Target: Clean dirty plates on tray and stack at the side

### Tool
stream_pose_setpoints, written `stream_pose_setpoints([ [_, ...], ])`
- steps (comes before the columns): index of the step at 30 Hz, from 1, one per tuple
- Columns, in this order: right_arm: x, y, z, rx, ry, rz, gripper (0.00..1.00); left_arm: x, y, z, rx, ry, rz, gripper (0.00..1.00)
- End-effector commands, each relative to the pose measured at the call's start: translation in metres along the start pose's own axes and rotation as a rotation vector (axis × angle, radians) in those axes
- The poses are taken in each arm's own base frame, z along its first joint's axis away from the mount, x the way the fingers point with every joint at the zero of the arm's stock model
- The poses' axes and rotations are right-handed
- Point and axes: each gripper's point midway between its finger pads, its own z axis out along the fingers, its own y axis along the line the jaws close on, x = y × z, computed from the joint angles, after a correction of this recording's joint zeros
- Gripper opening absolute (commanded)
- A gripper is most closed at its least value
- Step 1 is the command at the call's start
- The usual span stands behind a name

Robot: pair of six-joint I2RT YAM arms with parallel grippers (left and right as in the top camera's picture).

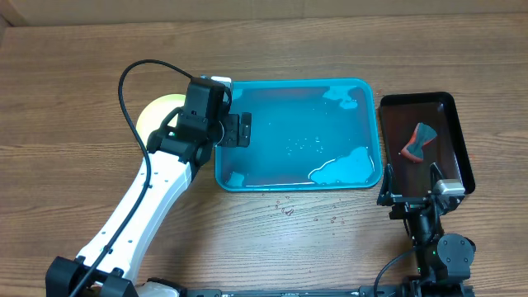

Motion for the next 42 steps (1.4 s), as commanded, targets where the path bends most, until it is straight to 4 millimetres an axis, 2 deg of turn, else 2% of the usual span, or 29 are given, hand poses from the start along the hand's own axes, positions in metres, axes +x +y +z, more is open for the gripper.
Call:
stream_pose_setpoints([
  [1, 0.001, 0.001, 0.000, -0.007, -0.006, 0.003, 1.00, -0.018, -0.002, -0.032, 0.020, -0.086, 0.010, 1.00],
  [5, 0.001, 0.001, 0.000, -0.007, -0.007, 0.003, 1.00, -0.026, 0.011, -0.067, -0.017, -0.171, 0.029, 1.00],
  [9, 0.001, 0.001, 0.000, -0.007, -0.006, 0.003, 1.00, -0.032, 0.058, -0.093, -0.099, -0.346, -0.038, 1.00],
  [12, 0.001, 0.001, 0.000, -0.007, -0.006, 0.003, 1.00, -0.023, 0.084, -0.100, -0.088, -0.494, -0.095, 1.00],
  [16, 0.001, 0.001, 0.000, -0.007, -0.007, 0.003, 1.00, 0.003, 0.107, -0.110, -0.128, -0.674, -0.126, 1.00],
  [24, 0.001, 0.001, 0.000, -0.007, -0.007, 0.003, 1.00, 0.067, 0.123, -0.115, -0.233, -0.862, -0.154, 1.00],
  [27, 0.001, 0.001, 0.000, -0.007, -0.006, 0.003, 1.00, 0.082, 0.122, -0.110, -0.232, -0.889, -0.149, 1.00],
  [34, 0.001, 0.001, 0.000, -0.007, -0.006, 0.003, 1.00, 0.098, 0.118, -0.108, -0.228, -0.909, -0.135, 1.00],
  [38, 0.001, 0.001, 0.000, -0.007, -0.007, 0.003, 1.00, 0.115, 0.118, -0.097, -0.235, -0.839, -0.141, 1.00],
  [42, 0.001, 0.001, 0.000, -0.007, -0.006, 0.003, 1.00, 0.112, 0.115, -0.100, -0.231, -0.851, -0.108, 1.00],
])
